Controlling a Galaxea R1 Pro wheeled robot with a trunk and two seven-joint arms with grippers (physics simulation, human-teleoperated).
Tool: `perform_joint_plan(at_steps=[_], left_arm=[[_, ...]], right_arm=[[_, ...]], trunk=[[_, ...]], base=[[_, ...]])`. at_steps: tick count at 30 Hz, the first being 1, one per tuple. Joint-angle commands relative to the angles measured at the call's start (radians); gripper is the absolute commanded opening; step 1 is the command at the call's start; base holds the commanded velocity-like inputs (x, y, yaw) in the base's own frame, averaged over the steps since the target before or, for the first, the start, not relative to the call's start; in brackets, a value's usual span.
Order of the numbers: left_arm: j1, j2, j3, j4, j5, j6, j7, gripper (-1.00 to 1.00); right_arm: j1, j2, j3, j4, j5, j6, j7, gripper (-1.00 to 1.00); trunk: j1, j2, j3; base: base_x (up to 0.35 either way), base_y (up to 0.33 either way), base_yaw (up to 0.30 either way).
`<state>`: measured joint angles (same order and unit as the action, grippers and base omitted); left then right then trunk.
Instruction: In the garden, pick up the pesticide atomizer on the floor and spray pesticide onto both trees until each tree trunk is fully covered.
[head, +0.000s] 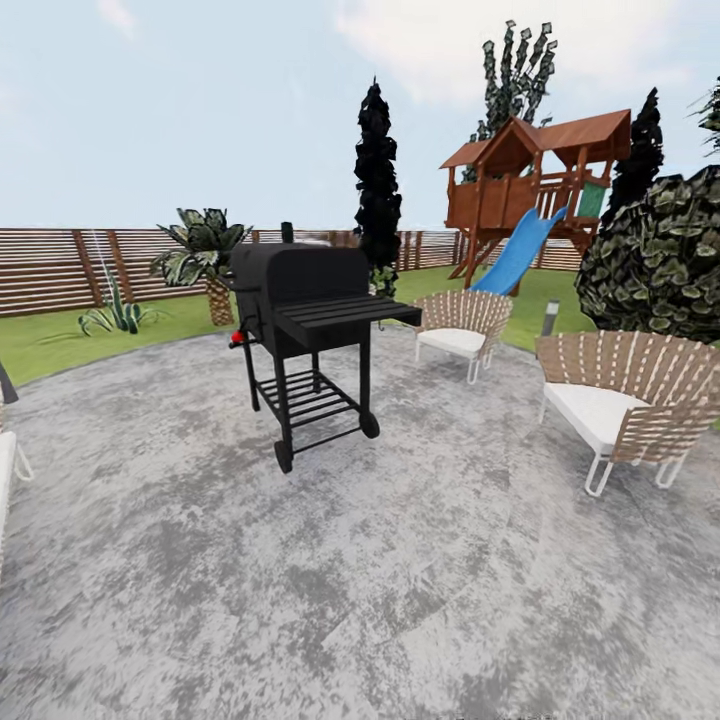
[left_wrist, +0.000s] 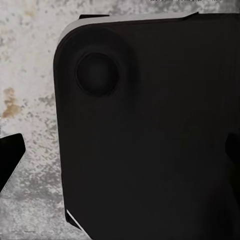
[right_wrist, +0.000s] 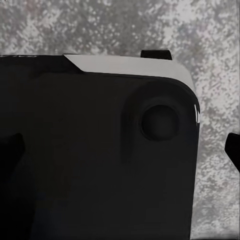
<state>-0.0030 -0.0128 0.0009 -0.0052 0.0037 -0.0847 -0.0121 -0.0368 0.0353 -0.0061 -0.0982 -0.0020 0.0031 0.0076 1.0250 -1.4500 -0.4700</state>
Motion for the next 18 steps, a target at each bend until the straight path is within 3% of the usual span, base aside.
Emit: perform_joint_plan(at_steps=[1,10,18], left_arm=[[0.0,0.0,0.0,0.0,0.0,0.0,0.0,1.0],[0.0,-0.011,0.008,-0.031,0.001,-0.001,-0.004,1.0],[-0.006,-0.011,0.015,-0.149,0.002,0.009,0.004,1.0]], right_arm=[[0.0,0.0,0.0,0.0,0.0,0.0,0.0,1.0],[0.0,0.001,0.0,-0.003,-0.001,0.0,0.001,1.0],[-0.001,0.003,0.001,-0.075,-0.001,0.001,0.0,1.0]], trunk=[[0.0,0.0,0.0],[0.027,-0.049,-0.022],[0.058,-0.105,-0.049]], base=[[0.0,0.0,-0.266],[0.0,0.0,-0.267],[0.0,0.0,-0.264]])
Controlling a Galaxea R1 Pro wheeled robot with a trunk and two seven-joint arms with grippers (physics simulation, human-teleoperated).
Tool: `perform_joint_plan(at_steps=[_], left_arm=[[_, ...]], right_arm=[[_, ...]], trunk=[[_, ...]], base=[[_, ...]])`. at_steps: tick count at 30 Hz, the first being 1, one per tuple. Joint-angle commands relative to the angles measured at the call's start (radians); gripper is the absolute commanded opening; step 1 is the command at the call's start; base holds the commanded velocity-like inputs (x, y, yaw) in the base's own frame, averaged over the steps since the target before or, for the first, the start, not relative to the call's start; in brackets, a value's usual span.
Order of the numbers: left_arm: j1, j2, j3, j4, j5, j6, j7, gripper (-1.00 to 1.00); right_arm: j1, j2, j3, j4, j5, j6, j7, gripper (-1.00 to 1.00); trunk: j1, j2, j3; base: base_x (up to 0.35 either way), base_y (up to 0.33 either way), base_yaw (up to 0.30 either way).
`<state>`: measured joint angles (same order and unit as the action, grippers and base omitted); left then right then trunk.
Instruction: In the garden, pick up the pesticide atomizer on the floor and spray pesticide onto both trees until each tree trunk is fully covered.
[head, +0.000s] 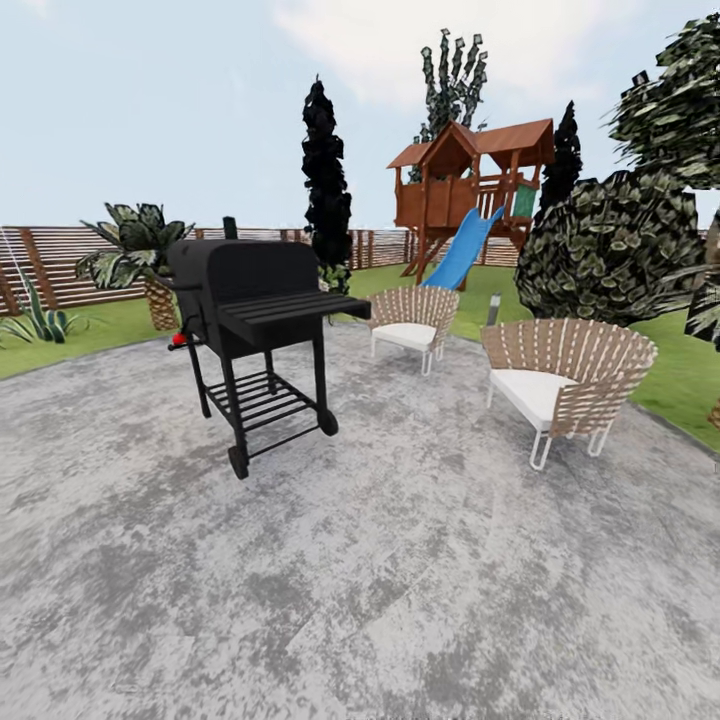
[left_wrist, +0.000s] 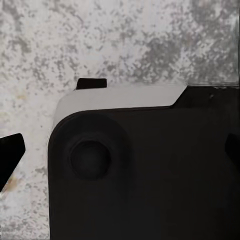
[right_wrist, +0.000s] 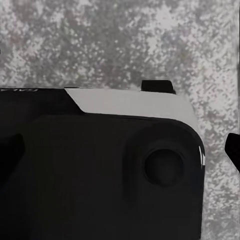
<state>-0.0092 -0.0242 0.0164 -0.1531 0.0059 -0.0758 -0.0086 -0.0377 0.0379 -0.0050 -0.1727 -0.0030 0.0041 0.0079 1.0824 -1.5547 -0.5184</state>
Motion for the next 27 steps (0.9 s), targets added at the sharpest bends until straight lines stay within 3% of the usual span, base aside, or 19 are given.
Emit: perform_joint_plan(at_steps=[1,5,9,13,16,27], left_arm=[[-0.001,0.0,0.0,-0.007,0.0,0.001,0.001,1.0],[-0.036,0.002,-0.001,-0.028,-0.001,0.005,0.01,1.0],[-0.114,0.01,0.0,-0.032,0.009,0.005,0.012,1.0],[-0.235,0.018,-0.001,-0.032,0.082,0.018,0.008,1.0],[-0.314,0.021,0.0,-0.032,0.112,0.07,0.009,1.0],[-0.327,0.025,0.023,-0.024,0.125,0.086,0.012,1.0]], right_arm=[[0.0,0.0,0.0,-0.013,0.0,0.0,0.0,1.0],[-0.001,0.0,-0.001,-0.172,-0.002,0.003,-0.001,1.0],[-0.001,0.001,0.0,-0.308,-0.032,0.004,0.0,1.0],[-0.001,0.013,0.003,-0.46,-0.097,0.007,0.004,1.0],[-0.002,0.025,0.004,-0.511,-0.119,0.003,0.005,1.0],[-0.001,0.028,0.007,-0.522,-0.124,0.002,0.003,1.0]], trunk=[[0.004,-0.007,-0.004],[0.019,-0.035,-0.021],[0.035,-0.063,-0.036],[0.05,-0.091,-0.049],[0.061,-0.112,-0.058],[0.104,-0.189,-0.093]], base=[[0.0,0.0,-0.239],[0.0,0.0,-0.225],[0.0,0.0,-0.266],[0.0,0.0,-0.285],[0.0,0.0,-0.288],[0.0,0.0,-0.295]])
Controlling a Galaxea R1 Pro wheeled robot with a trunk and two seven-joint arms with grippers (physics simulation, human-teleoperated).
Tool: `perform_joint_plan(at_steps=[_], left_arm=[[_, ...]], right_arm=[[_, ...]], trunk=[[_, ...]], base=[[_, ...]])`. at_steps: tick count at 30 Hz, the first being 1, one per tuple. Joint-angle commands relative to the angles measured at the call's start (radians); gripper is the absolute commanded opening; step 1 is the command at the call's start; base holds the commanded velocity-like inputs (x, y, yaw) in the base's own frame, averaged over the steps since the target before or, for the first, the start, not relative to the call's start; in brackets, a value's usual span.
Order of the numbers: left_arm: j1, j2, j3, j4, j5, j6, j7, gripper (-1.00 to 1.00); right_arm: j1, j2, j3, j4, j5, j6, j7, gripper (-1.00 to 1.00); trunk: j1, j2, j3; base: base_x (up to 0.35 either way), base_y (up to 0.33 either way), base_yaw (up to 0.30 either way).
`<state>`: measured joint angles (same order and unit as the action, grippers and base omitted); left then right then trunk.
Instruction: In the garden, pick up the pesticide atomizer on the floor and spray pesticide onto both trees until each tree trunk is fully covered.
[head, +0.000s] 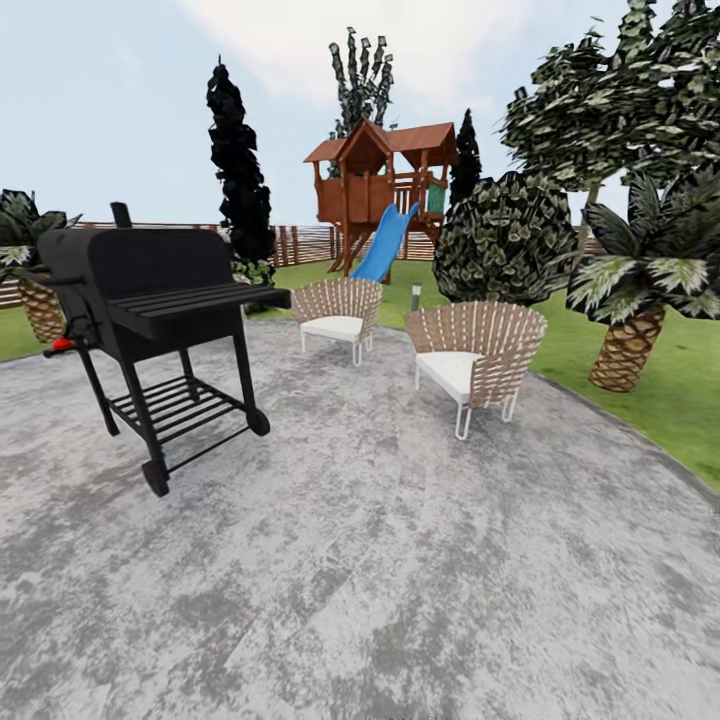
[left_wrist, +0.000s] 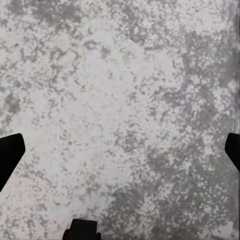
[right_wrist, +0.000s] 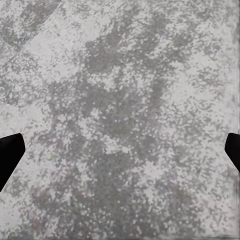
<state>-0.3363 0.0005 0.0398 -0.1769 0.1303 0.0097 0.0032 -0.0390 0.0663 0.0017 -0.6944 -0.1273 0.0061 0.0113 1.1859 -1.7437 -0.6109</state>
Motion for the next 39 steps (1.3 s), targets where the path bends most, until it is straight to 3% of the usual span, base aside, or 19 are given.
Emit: perform_joint_plan(at_steps=[1,17,39], left_arm=[[0.0,0.0,0.001,0.0,0.0,0.0,0.0,1.0],[-0.001,0.0,0.006,0.004,0.002,-0.001,0.0,1.0],[-0.001,0.0,0.006,0.005,0.001,-0.001,0.0,1.0]], right_arm=[[0.0,0.0,0.0,0.0,0.0,0.0,0.0,1.0],[-0.001,0.0,0.0,0.003,0.0,0.0,-0.001,1.0],[0.0,-0.003,-0.006,-0.028,0.001,0.006,-0.004,1.0]], trunk=[[0.004,-0.007,-0.003],[0.065,-0.119,-0.053],[0.15,-0.273,-0.134]], base=[[0.0,0.0,-0.3],[0.0,0.0,-0.287],[0.0,0.0,-0.132]])
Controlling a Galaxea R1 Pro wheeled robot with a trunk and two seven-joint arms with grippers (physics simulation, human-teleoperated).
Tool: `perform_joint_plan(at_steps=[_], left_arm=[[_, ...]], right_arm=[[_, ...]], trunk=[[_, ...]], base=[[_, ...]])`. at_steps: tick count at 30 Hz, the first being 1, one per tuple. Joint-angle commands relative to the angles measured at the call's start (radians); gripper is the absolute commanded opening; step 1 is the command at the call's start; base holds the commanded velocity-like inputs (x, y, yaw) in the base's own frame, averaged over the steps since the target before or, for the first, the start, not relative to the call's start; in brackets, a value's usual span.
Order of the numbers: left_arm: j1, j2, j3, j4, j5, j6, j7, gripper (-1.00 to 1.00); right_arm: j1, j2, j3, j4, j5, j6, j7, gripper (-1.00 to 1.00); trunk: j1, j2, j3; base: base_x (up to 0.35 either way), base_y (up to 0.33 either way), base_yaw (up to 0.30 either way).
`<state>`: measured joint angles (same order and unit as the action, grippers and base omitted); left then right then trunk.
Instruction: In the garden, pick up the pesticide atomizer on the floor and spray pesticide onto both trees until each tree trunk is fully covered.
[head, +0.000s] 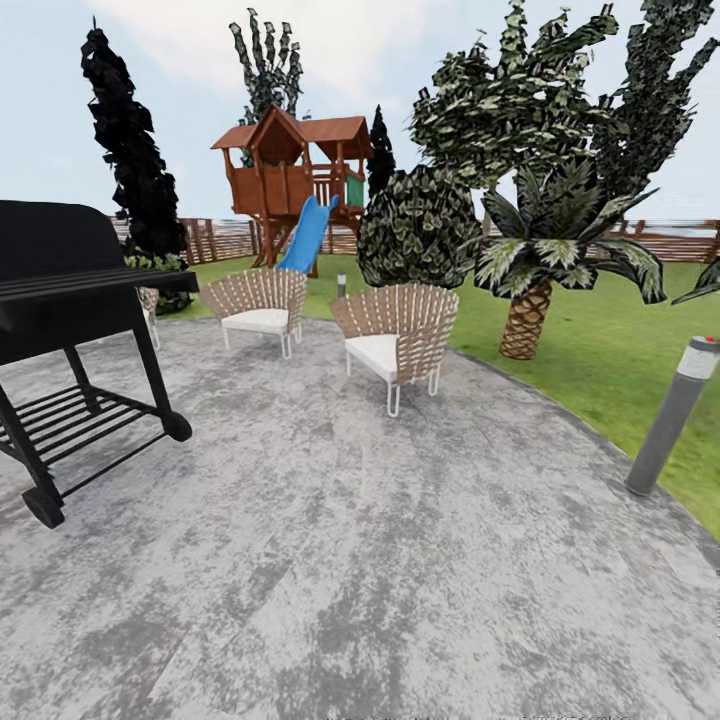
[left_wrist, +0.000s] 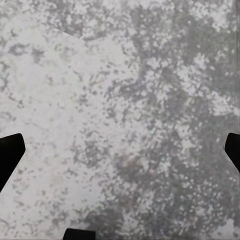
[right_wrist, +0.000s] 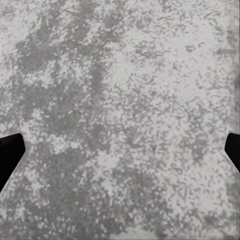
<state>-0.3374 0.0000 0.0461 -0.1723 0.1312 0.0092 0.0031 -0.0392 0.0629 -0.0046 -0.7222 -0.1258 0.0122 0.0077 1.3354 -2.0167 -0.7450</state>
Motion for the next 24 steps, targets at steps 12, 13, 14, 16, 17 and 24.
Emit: perform_joint_plan(at_steps=[12,13,14,16,17,24], left_arm=[[0.0,0.0,0.0,0.0,0.0,0.0,0.0,1.0],[0.0,0.0,0.0,0.0,0.0,0.0,0.0,1.0],[0.0,0.0,0.0,0.0,0.0,0.0,0.0,1.0],[0.0,0.0,0.0,0.0,0.0,0.0,0.0,1.0],[0.0,0.0,0.0,0.0,0.0,0.0,0.0,1.0],[0.0,0.0,0.0,0.0,0.0,0.0,0.0,1.0]], right_arm=[[0.0,0.0,-0.001,0.0,0.001,0.0,0.0,1.0],[0.0,-0.001,-0.001,0.0,0.001,0.0,0.0,1.0],[-0.001,-0.001,-0.001,0.0,0.001,0.0,0.0,1.0],[0.0,-0.001,-0.002,0.0,0.001,0.0,0.0,1.0],[-0.001,-0.001,-0.002,0.0,0.001,0.0,0.0,1.0],[-0.001,-0.002,-0.002,0.0,0.002,0.0,0.0,1.0]], trunk=[[0.046,-0.084,-0.052],[0.05,-0.091,-0.056],[0.054,-0.098,-0.06],[0.061,-0.112,-0.069],[0.065,-0.119,-0.073],[0.092,-0.168,-0.103]], base=[[0.0,0.0,-0.215],[0.0,0.0,-0.216],[0.0,0.0,-0.216],[0.0,0.0,-0.216],[0.0,0.0,-0.216],[0.0,0.0,-0.216]])
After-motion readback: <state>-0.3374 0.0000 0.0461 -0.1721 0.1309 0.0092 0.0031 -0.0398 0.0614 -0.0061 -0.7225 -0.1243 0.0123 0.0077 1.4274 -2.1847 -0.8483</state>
